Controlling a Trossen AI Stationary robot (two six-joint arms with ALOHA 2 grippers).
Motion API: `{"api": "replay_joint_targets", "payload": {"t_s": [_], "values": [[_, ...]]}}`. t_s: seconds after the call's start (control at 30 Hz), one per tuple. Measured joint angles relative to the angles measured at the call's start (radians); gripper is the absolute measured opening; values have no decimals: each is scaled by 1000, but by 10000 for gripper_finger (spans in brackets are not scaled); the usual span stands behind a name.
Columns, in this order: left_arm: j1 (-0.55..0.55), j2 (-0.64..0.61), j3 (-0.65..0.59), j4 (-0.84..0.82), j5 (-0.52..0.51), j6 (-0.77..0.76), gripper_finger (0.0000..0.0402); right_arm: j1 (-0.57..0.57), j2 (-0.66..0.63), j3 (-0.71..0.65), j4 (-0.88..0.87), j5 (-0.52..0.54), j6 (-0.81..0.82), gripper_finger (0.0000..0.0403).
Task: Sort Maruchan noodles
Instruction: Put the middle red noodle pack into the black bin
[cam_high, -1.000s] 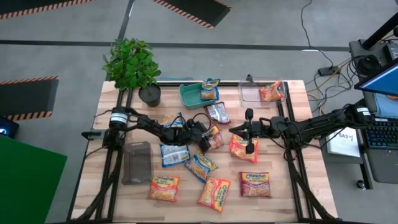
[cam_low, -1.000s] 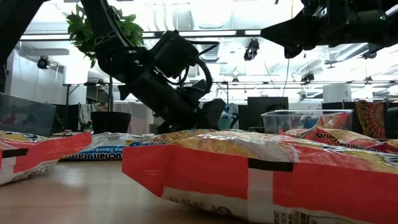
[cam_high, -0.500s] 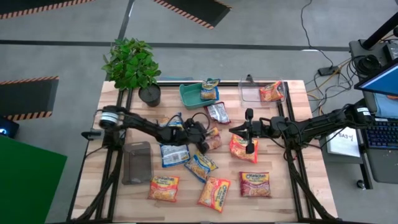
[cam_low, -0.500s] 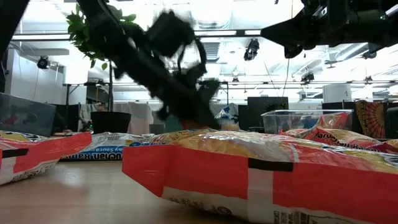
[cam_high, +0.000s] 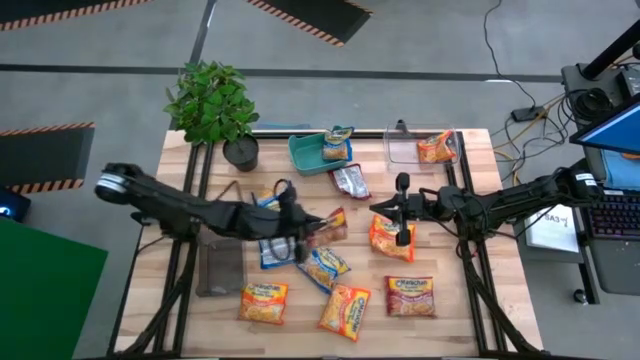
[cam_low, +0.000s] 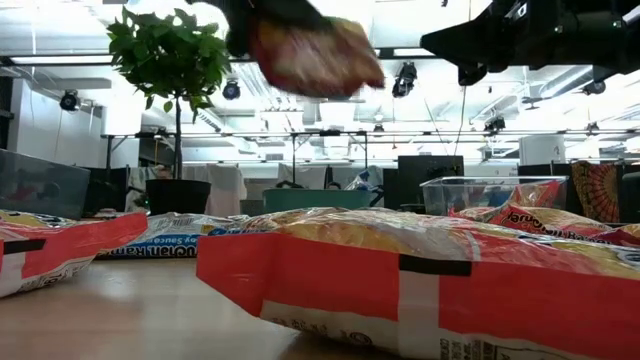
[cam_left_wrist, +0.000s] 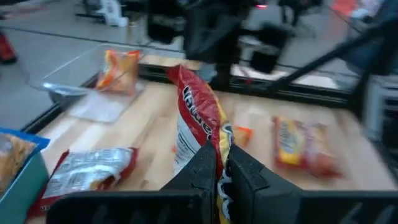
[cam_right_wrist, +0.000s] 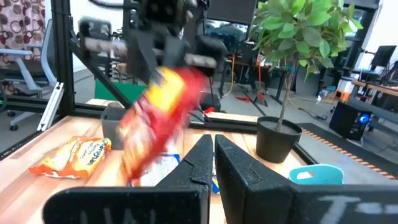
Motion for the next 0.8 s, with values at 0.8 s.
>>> {"api": "replay_joint_targets", "payload": {"t_s": [0.8], "values": [[-177, -50, 488, -1700, 210, -1006, 2, -6, 0, 0, 58, 1, -76, 9]]}}
